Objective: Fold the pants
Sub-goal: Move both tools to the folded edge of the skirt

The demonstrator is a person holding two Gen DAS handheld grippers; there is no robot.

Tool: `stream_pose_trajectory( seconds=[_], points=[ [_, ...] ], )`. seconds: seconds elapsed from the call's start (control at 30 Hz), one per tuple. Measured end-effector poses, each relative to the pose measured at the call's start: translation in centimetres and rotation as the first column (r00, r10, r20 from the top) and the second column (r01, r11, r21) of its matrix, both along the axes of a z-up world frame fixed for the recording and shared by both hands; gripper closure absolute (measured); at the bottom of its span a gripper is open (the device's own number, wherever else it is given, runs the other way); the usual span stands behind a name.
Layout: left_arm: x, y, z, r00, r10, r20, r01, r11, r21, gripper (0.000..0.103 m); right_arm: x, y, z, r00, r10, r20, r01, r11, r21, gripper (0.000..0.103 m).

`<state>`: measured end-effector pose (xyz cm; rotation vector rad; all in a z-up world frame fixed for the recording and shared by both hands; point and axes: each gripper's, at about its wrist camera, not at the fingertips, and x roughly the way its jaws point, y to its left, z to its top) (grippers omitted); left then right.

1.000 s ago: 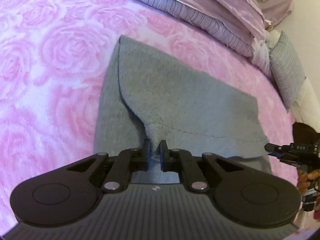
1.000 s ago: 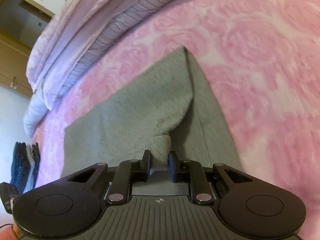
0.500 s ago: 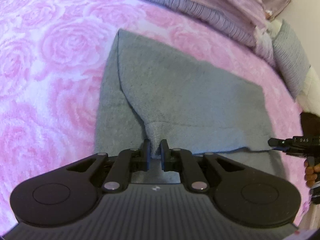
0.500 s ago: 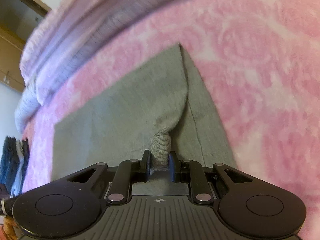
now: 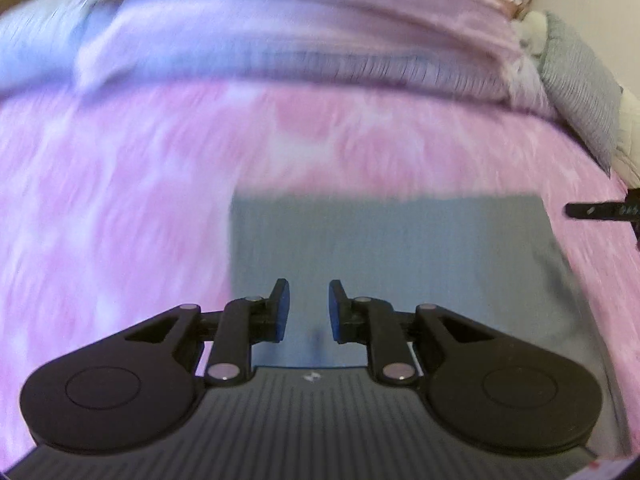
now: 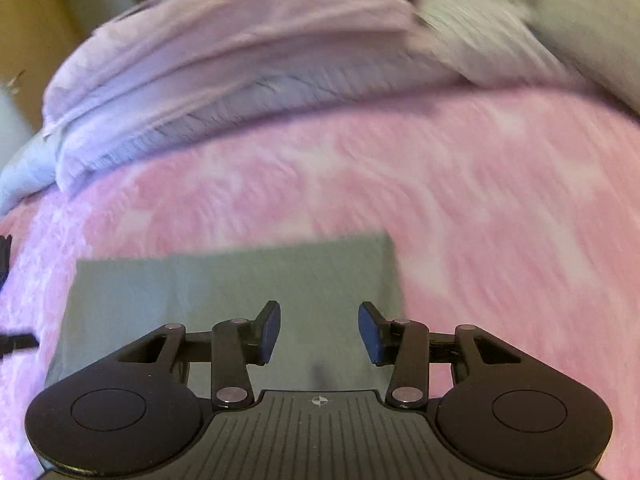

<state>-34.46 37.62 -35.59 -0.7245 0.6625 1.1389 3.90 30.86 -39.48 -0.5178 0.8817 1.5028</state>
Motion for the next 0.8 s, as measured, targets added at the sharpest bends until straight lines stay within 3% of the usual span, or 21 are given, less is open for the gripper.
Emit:
stream_pose_trajectory(
  seconds=[0.07,0.17,0.23,0.3,0.4,0.57,0.7,0.73,0.8],
  points=[
    [1.9,2.6,-0.7,1.0,-0.019,-0.015,0.019,0.999,0.039,0.088,-1.4,2.4,-1.2,0.999,0.024,0.039,-0.025,1.0,0.017,0.063],
    [3.6,5.4,-3.2,0.998,-0.032,-0.057,0.034,0.999,0.036,0.086,-2.3,4.4,-4.0,0.994,0.047,0.095,-0.048,0.999,0.009,0.063],
    [3.9,6.2,-5.8,0.993,-0.033,-0.117,0.032,0.999,-0.013,0.086,-2.1,5.4,-6.9,0.989,0.078,0.125,-0.066,0.994,-0.092,0.063],
    [3.4,5.3,-6.1,0.993,-0.039,-0.116,0.043,0.999,0.029,0.083,-2.0,4.4,-7.8,0.981,0.114,0.155,-0.108,0.993,-0.049,0.063],
    [2.7,3.5,-4.9,0.994,-0.035,-0.104,0.035,0.999,0.001,0.085,-2.4,2.6,-6.4,0.972,0.135,0.194,-0.122,0.99,-0.074,0.063],
    [2.9,-2.5,-2.9,0.994,-0.087,-0.064,0.085,0.996,-0.026,0.085,-3.4,-3.4,-3.6,0.98,0.18,0.089,-0.176,0.983,-0.052,0.063],
    [3.7,-6.8,-3.6,0.992,-0.115,-0.052,0.109,0.989,-0.1,0.085,-4.9,-7.0,-4.3,0.979,0.2,0.05,-0.193,0.975,-0.108,0.063],
    [3.7,-7.6,-4.0,0.991,-0.114,-0.064,0.107,0.989,-0.104,0.085,-5.3,-7.4,-4.9,0.976,0.208,0.055,-0.198,0.968,-0.155,0.063],
    [3.6,-8.4,-3.8,0.991,-0.111,-0.073,0.104,0.99,-0.095,0.085,-5.8,-8.0,-5.3,0.968,0.238,0.079,-0.224,0.963,-0.152,0.063]
  ],
)
